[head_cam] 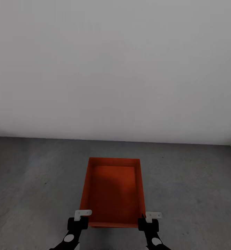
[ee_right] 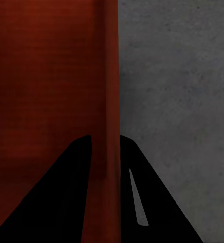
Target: Move the two storage containers from the living room to the garage. In the garage, place one container on the floor and stack the other container on top of it (either order is fine).
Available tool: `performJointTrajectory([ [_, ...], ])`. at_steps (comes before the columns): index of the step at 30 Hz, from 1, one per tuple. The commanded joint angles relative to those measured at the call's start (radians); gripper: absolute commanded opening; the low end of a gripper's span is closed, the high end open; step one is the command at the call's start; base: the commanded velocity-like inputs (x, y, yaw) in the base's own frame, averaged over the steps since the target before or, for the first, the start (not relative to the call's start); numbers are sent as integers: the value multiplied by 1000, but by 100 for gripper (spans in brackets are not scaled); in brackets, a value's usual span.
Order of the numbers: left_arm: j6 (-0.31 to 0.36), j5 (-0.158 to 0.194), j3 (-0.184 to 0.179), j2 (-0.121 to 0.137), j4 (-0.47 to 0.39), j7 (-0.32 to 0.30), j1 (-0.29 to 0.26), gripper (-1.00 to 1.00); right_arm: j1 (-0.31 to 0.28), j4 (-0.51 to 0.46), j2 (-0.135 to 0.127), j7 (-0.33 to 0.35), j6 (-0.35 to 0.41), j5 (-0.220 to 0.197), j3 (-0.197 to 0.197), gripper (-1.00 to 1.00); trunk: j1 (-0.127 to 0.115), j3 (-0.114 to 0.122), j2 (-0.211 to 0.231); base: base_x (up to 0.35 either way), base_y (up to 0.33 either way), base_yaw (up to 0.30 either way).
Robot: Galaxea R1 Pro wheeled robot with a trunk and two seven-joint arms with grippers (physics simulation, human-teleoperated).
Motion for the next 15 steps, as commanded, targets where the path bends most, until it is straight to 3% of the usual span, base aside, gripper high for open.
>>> performJointTrajectory([
  [1, 0, 2, -1, 1, 3, 9, 0, -100, -1, -66, 0, 13, -6, 19, -18, -100, 0, -1, -1, 0, 0, 0],
  [7, 0, 2, -1, 1, 3, 9, 0, -100, -1, -66, 1, 13, -6, 19, -18, -100, 0, -1, -1, 0, 0, 16],
  [15, 0, 3, -1, 1, 3, 10, 0, -100, -2, -66, 0, 13, -6, 19, -18, -100, 0, -1, -1, 0, 0, 154],
])
